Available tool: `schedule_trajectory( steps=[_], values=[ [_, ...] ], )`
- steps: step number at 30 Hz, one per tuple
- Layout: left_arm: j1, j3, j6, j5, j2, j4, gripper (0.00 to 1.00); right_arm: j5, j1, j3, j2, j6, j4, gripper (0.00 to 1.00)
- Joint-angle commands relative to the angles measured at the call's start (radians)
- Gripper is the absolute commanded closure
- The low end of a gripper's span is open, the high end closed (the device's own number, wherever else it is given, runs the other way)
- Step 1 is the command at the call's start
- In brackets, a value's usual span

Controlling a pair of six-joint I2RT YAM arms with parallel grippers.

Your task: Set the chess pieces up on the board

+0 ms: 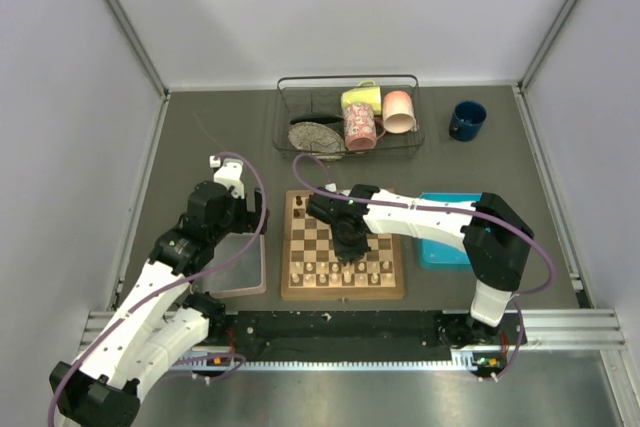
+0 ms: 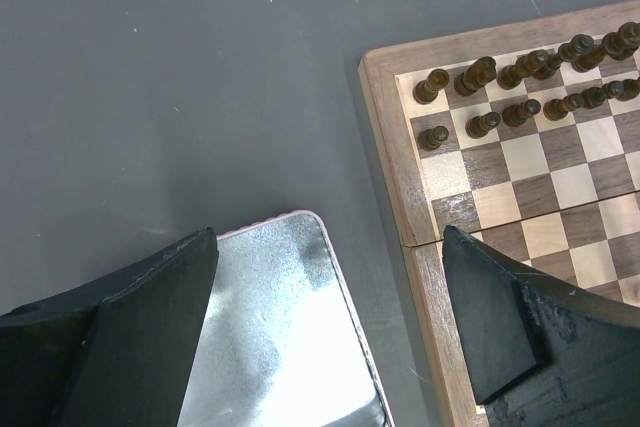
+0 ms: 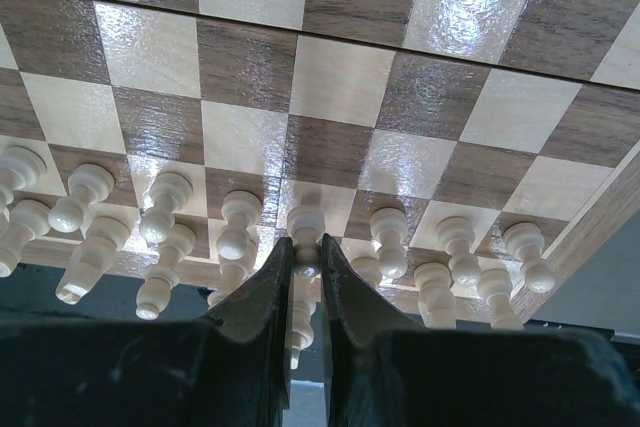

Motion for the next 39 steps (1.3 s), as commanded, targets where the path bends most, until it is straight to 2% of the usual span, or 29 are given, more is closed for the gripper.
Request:
schedule_trajectory(
  steps=[1, 12, 31, 39],
  values=[
    [-0.004, 0.027, -0.01, 0.01, -0.002, 0.02, 0.02, 0.008, 0.019, 0.023, -0.016, -0.004, -0.015, 1.0],
    [-0.002, 0.026, -0.008, 0.011, -0.005, 0.02, 0.02, 0.013, 0.019, 0.022, -0.001, 0.007, -0.015, 1.0],
    [-0.002, 0.024, -0.008, 0.011, -0.005, 0.021, 0.03, 0.011, 0.019, 0.02, 0.015, 0.012, -0.015, 0.84],
    [-0.002, 0.024, -0.008, 0.011, -0.005, 0.021, 0.02, 0.011, 0.019, 0.02, 0.018, 0.012, -0.012, 0.81]
  ],
)
